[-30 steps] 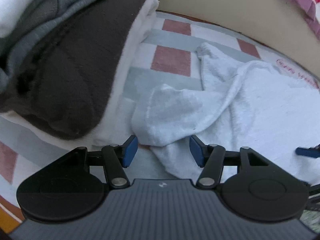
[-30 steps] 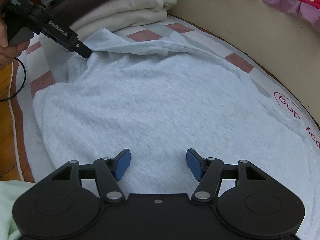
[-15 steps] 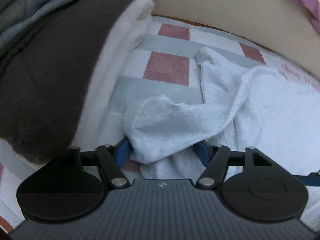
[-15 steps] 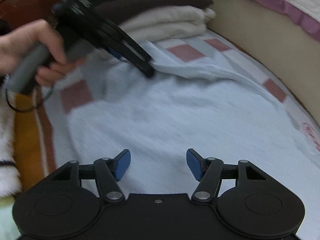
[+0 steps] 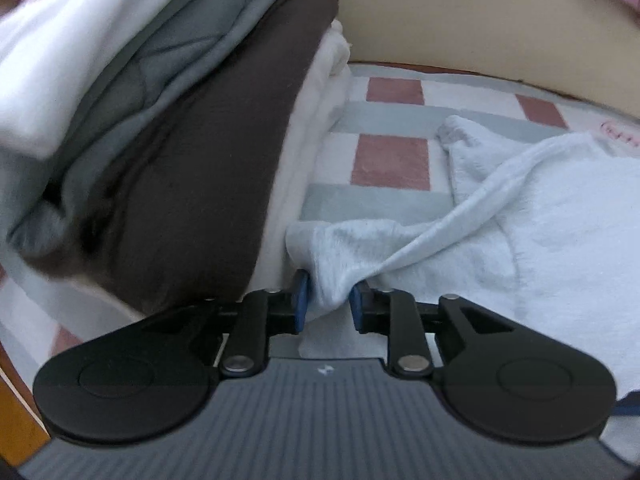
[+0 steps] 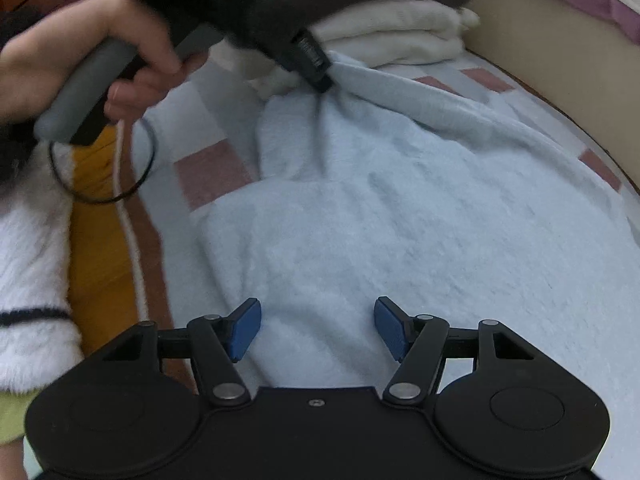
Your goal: Fold clothes
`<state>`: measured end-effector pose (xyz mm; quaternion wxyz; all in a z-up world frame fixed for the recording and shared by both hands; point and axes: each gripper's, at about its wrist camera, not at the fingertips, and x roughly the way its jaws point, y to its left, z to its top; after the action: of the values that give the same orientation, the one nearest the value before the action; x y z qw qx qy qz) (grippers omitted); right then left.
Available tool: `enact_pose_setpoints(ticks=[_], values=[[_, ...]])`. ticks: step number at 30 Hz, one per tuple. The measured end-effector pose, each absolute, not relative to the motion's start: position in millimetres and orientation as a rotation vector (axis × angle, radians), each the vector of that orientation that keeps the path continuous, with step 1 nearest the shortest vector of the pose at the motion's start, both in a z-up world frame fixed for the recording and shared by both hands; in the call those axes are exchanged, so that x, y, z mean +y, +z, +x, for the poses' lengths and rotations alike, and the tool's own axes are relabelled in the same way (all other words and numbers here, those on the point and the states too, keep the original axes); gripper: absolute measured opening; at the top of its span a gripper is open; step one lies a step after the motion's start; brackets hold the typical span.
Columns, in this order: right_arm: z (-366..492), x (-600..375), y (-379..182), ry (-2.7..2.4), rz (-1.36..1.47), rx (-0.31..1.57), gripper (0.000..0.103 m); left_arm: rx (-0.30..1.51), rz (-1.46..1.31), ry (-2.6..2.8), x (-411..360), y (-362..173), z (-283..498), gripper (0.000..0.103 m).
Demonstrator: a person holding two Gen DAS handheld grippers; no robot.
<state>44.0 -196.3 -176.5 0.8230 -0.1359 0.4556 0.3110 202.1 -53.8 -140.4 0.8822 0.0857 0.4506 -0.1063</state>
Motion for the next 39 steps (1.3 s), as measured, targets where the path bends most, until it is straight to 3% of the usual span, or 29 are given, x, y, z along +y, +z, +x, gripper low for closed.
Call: enact_pose_setpoints(ticks=[2, 8, 12, 13, 18, 22, 23, 24, 25, 32, 34, 39], values=[[40, -191, -176, 0.700, -0.289, 0.965, 0.070, 0.988, 0.102, -0.205, -39, -138, 203, 0.046], [40, -184, -168, 0.793, -0.186, 0.965, 0.070, 1.141, -0.152, -0.253, 3, -148, 206, 0.047], [51, -196, -158, 0.806, 0.031, 0.973, 0.068, 1.172, -0.067, -0.297, -16, -158, 208, 0.047], [54, -198, -157, 0.790, 0.045, 0.970, 0.065, 1.169, -0.048, -0.304, -20, -159, 208, 0.047], [67, -197, -157, 0.700, 0.029, 0.953, 0.024, 1.132, -0.015, -0.309, -35, -161, 206, 0.049], [75, -193, -166, 0.646, 0.009, 0.975, 0.024, 1.084, 0.093, -0.287, -54, -164, 206, 0.056], [76, -191, -169, 0.639, -0.001, 0.983, 0.024, 1.058, 0.133, -0.282, -59, -162, 204, 0.054], [74, -188, -172, 0.640, -0.017, 0.983, 0.024, 1.021, 0.167, -0.274, -61, -158, 199, 0.043], [72, -186, -175, 0.641, -0.033, 0.983, 0.025, 0.985, 0.201, -0.267, -63, -154, 194, 0.007], [57, -169, -176, 0.727, -0.067, 0.982, 0.026, 0.830, 0.286, -0.233, -68, -128, 168, 0.006], [58, -171, -176, 0.731, -0.058, 0.980, 0.026, 0.879, 0.351, -0.215, -76, -142, 169, 0.006], [59, -177, -178, 0.737, -0.028, 0.983, 0.026, 1.044, 0.183, -0.213, -60, -159, 185, 0.007]])
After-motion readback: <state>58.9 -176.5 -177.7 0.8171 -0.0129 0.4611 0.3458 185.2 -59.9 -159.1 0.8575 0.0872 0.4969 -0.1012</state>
